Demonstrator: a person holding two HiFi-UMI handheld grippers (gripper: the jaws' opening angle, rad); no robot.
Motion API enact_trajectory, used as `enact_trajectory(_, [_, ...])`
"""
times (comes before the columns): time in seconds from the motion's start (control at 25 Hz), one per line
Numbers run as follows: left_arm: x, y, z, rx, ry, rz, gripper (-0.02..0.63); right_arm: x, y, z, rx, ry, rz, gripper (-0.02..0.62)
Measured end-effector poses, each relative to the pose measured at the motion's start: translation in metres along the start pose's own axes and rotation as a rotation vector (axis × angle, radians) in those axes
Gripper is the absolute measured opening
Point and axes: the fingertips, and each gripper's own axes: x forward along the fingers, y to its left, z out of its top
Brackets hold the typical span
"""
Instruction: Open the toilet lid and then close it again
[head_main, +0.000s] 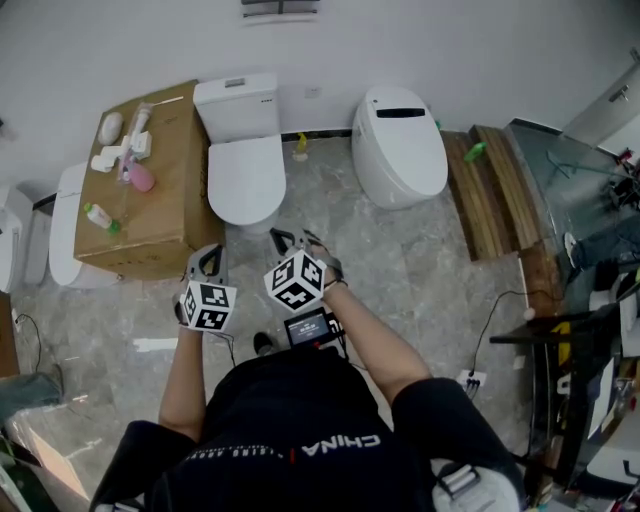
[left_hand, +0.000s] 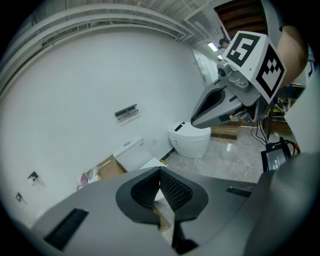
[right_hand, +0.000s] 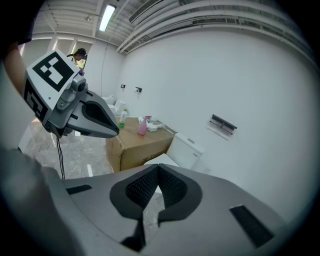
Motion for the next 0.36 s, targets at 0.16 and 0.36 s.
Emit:
enact_trajectory(0.16, [0.0017, -0.0030, 0.0018, 0.014, -0.016, -0.007, 0.011, 0.0011, 0.0003, -0.0021, 0.004, 0.007, -0.002, 0.014])
enact_trajectory(0.36, [0.0001, -0.0055, 0.0060, 0.018, -0.032, -0.022, 0.011, 0.0008, 0.0011, -0.0003, 0.001, 0.010, 0.000, 0.014])
